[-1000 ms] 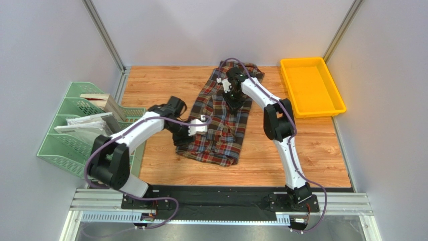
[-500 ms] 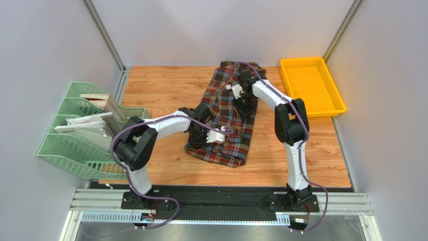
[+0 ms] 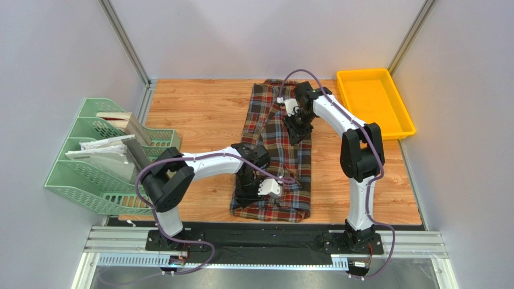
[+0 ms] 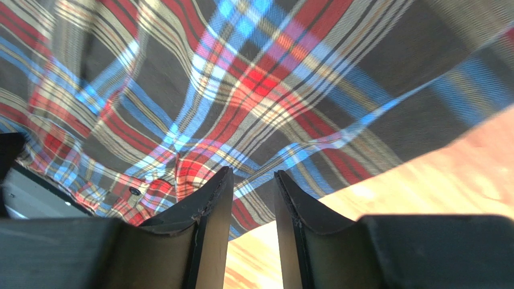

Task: Fold and stack the long sleeve shirts
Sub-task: Fold the shirt

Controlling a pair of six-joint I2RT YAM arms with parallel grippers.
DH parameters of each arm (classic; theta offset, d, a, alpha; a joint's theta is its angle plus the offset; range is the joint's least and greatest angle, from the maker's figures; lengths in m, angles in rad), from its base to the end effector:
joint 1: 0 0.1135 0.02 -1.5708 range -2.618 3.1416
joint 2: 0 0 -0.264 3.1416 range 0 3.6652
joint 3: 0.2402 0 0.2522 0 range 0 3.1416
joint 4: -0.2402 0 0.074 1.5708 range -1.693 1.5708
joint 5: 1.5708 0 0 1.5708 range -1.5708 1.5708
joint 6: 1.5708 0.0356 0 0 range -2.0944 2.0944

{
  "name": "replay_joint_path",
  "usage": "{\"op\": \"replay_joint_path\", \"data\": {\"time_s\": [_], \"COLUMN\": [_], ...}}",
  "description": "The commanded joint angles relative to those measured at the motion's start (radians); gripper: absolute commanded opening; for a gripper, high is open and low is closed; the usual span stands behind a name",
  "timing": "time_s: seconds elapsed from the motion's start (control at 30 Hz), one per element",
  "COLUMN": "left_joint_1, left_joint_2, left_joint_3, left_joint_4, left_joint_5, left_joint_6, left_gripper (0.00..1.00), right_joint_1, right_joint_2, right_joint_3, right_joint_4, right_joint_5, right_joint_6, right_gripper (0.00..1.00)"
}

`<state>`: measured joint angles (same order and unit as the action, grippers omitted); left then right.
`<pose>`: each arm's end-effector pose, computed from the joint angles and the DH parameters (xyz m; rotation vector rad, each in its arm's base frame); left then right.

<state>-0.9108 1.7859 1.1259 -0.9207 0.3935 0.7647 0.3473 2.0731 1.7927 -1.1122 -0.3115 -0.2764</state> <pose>0.1766 -0.2498 0.1618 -2.2601 -2.0391 0.6041 0.3895 0.1526 0.2286 -0.9409 2.7846 0.4705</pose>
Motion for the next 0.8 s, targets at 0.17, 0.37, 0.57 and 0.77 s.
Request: {"op": "replay_joint_path", "data": {"time_s": [0.17,0.37,0.57,0.77], "left_joint_1": [0.252,0.485,0.561,0.567], "left_joint_2": [-0.27,-0.127,-0.081,-0.332], "left_joint_3": [0.035,0.122,0.166,0.146], "left_joint_4": [0.086,0.261,0.309,0.264], "left_joint_5": [0.306,0.317,0.324,0.321], "left_joint_6": [-0.257,-0.517,-0.555,-0.38], "left_gripper": [0.5,0.49,0.49,0.59], "right_joint_1": [0.015,0.047,0.047,0.032], "right_joint_2": [0.133,0.245,0.24,-0.107], "right_joint_3": [0.022,0.077,0.134,0.07], "right_joint_4": [0.084,0.087,0.074,0.022], "right_joint_5": [0.037,0.057,0.063,-0.04], "right_joint_6": [0.036,0.048,0.063,-0.018], "right_gripper": [0.35,0.34,0.35,0.49]}}
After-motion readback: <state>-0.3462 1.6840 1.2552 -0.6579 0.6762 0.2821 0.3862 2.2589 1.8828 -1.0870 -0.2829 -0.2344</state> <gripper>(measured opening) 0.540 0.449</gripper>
